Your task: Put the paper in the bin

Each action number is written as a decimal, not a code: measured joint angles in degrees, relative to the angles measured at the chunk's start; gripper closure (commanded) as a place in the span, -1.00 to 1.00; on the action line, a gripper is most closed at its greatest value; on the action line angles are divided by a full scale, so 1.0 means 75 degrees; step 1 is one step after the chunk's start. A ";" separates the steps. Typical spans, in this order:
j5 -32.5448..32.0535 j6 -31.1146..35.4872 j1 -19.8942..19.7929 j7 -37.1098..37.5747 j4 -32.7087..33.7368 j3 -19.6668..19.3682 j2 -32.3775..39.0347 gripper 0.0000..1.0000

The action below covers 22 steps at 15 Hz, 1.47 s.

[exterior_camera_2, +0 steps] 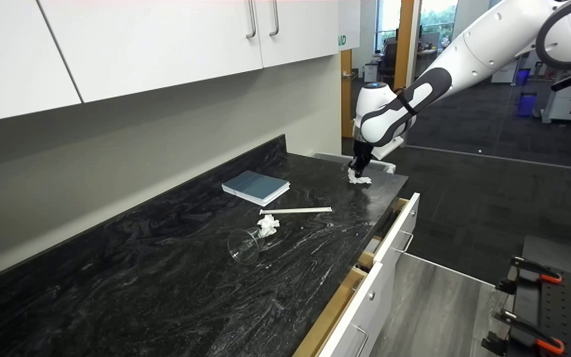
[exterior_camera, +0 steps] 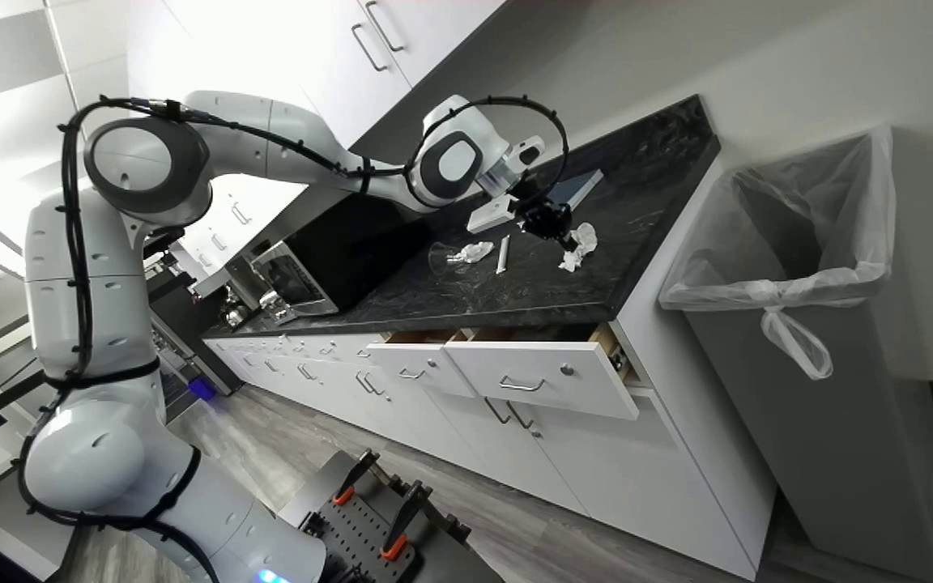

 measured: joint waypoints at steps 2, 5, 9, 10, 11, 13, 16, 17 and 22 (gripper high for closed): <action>-0.0015 0.0033 -0.0001 0.0026 0.0016 -0.0020 0.0015 0.99; -0.0054 0.0922 -0.0008 0.0378 0.0067 -0.0170 0.0029 0.99; -0.0258 0.1547 0.0015 0.1209 0.0864 -0.0751 0.0225 0.99; -0.0363 0.1547 0.0024 0.1502 0.1228 -0.0951 0.0386 0.99; -0.0445 0.1543 0.0030 0.1793 0.1620 -0.1153 0.0602 0.99; -0.0577 0.1470 0.0033 0.2351 0.2429 -0.1546 0.1149 0.99; -0.0584 0.0933 -0.0082 0.2711 0.3580 -0.1833 0.1972 0.99; -0.0577 0.0666 -0.0168 0.2750 0.3962 -0.1826 0.2199 0.99; -0.0543 -0.0748 -0.0684 0.2813 0.5772 -0.1668 0.3111 0.01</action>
